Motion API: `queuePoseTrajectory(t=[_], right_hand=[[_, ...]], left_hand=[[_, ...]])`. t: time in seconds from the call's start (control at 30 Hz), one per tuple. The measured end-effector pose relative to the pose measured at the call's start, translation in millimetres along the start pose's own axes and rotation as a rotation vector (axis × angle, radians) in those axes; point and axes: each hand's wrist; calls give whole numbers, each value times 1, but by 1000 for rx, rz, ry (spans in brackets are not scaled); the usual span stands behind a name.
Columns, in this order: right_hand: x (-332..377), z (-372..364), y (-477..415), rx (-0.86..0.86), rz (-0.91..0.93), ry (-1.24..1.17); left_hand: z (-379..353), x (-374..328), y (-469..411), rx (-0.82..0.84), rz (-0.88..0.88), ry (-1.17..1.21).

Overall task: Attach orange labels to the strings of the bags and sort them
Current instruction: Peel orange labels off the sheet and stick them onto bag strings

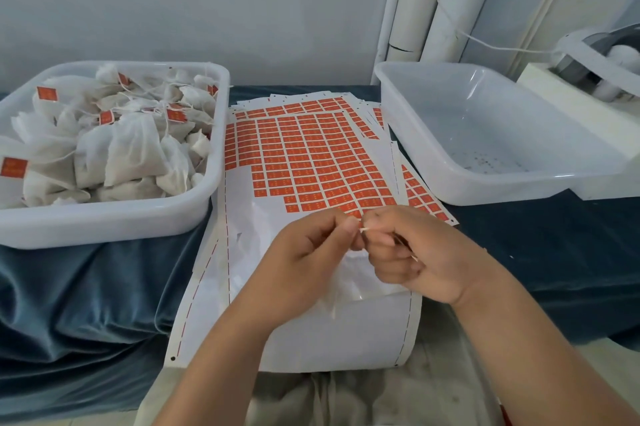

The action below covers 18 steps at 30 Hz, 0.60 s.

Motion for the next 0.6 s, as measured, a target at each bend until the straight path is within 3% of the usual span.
queuePoseTrajectory(t=[0.17,0.3,0.37,0.5,0.6], right_hand=[[-1,3,-1,80,60,-573],[2,-10,2,40,127,-715],[5,-13,4,38,177,-654],[16,-5,7,-15,298,-157],[21,8,11,-55,379,-348]], left_hand=[[0,-4,3,-29,-37,-65],[15,-9,-2,-35,14,7],[13,-11,1,5,25,39],[3,-10,10,-80,3,50],[1,-3,4,-250,42,-75]])
Point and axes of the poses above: each hand's wrist, its own y-axis away from the middle knuckle, its own z-axis out of the back of the hand, x = y × z, and after that the axes turned 9 degrees about z, right-handed
